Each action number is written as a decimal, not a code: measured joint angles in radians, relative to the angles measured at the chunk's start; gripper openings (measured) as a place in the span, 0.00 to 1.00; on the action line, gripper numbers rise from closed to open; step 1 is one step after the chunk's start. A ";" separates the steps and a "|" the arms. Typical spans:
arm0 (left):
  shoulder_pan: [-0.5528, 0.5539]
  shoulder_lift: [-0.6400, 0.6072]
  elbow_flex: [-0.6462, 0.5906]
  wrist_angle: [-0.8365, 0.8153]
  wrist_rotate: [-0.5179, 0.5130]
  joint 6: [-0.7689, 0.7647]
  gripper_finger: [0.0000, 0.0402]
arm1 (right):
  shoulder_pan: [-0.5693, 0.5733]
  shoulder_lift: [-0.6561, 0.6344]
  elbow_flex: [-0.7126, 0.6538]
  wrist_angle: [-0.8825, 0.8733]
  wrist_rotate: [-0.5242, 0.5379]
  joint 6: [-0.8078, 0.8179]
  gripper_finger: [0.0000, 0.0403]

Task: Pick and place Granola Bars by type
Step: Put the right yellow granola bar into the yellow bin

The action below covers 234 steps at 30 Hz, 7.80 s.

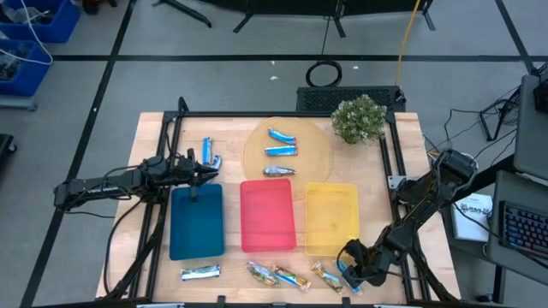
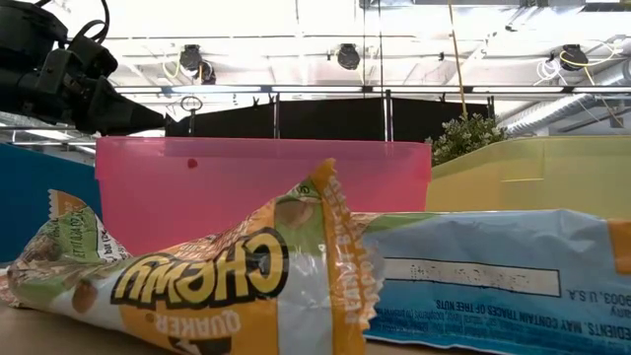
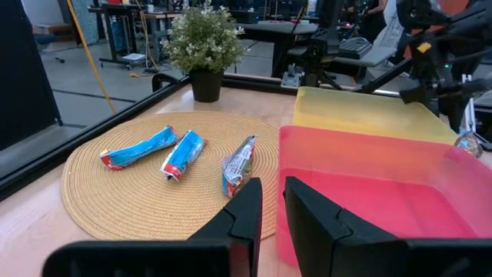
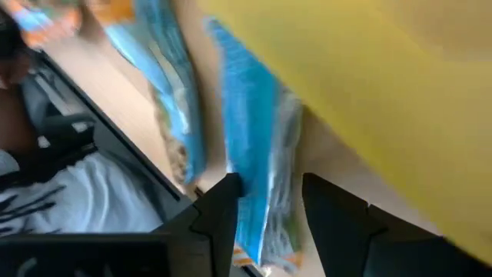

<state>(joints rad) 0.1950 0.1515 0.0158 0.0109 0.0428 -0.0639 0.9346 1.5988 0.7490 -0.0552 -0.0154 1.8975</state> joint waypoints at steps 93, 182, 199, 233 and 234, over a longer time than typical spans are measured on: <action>0.000 0.000 0.000 0.000 0.000 0.000 0.16 | -0.661 -0.399 0.001 -0.063 -0.145 -1.247 0.42; 0.000 0.000 0.000 0.000 0.000 0.000 0.16 | -0.134 0.324 0.579 -0.547 -0.089 -0.480 0.29; 0.000 0.000 0.000 -0.001 0.000 0.000 0.16 | -0.134 0.320 0.440 -0.259 -0.143 -0.444 0.28; 0.000 0.000 0.000 0.000 0.000 0.000 0.16 | -0.141 -0.009 0.438 -0.435 0.206 -0.829 0.00; 0.000 0.000 0.000 0.000 0.000 0.000 0.16 | -0.141 -0.031 0.438 -0.513 0.218 -0.810 0.00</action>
<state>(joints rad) 0.1951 0.1516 0.0158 0.0109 0.0429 -0.0641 0.7940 1.5678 1.1866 -0.5681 0.2023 1.0877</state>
